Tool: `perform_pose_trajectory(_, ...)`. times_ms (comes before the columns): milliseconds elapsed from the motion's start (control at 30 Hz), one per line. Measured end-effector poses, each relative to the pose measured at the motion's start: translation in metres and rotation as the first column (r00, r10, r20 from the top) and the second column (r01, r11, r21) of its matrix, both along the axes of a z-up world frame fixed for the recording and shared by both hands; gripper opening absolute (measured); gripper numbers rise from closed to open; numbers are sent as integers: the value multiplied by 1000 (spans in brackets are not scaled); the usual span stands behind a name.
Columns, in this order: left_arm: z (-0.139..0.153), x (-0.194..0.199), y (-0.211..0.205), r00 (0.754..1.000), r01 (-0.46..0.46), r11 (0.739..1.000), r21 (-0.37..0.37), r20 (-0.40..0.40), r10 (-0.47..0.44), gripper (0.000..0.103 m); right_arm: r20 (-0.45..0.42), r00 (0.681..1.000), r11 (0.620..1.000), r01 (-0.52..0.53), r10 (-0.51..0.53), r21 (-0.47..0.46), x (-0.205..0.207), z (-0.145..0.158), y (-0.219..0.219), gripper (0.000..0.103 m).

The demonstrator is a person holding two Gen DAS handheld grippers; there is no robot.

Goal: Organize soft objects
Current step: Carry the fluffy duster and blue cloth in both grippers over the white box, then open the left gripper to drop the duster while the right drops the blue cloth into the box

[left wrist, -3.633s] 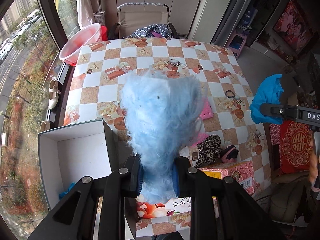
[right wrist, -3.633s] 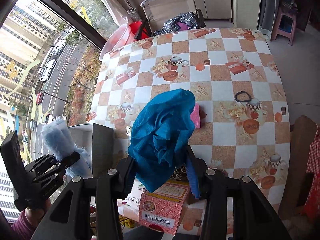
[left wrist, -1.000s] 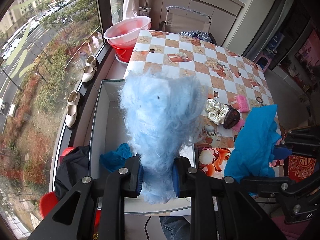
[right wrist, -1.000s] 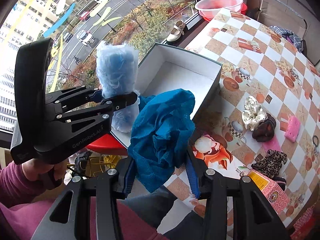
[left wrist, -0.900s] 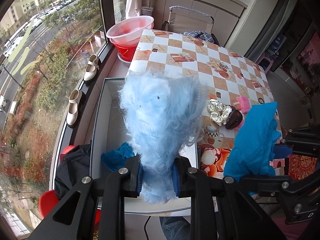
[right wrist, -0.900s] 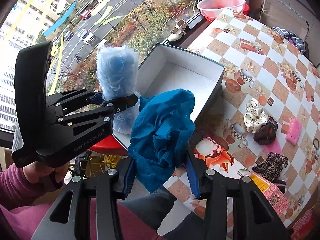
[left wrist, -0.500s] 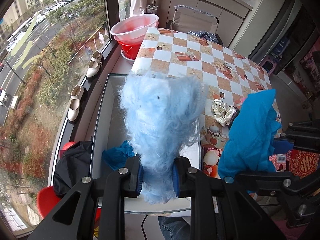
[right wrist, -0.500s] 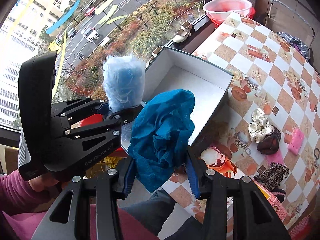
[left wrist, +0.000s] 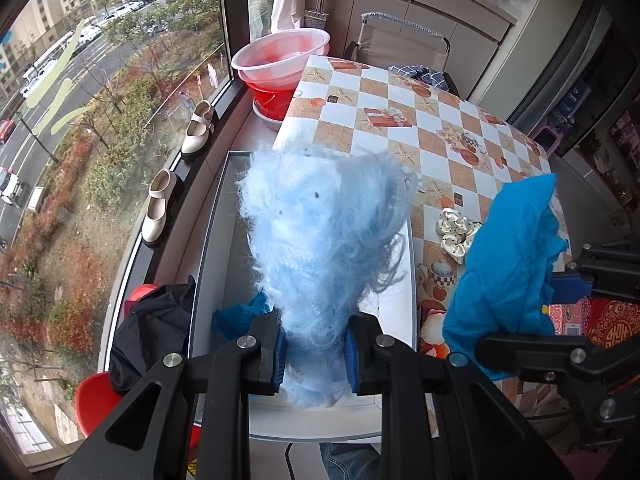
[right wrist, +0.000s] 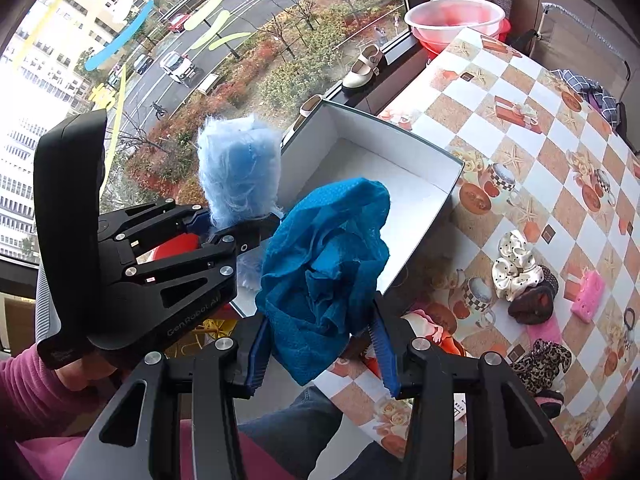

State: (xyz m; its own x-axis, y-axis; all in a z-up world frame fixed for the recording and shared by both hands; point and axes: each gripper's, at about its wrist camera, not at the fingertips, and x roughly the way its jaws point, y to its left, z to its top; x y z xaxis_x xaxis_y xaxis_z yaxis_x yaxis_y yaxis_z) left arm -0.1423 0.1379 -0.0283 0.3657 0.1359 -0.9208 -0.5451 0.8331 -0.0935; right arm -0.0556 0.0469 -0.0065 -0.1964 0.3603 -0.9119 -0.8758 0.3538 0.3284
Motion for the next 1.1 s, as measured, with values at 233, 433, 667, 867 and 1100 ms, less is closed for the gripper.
perform_pose_trajectory(233,-14,12,15,1000,-11,1000,15,-24,11,25,-7,1000,999,23,-24,-23,14,-13,15,46)
perform_pose_trajectory(433,-29,20,30,998,-26,1000,14,-51,27,25,-3,1000,999,18,-18,-43,24,-26,36,46)
perform_pose_trajectory(667,-42,23,36,997,-35,999,7,-73,35,26,6,1000,997,14,-13,-74,36,-39,51,46)
perform_pose_trajectory(867,-48,26,37,996,-39,999,-1,-84,38,26,5,1000,996,11,-11,-93,42,-47,59,46)
perform_pose_trajectory(1100,-53,30,36,995,-26,1000,1,-99,26,26,-2,1000,995,8,-8,-98,44,-53,64,46)
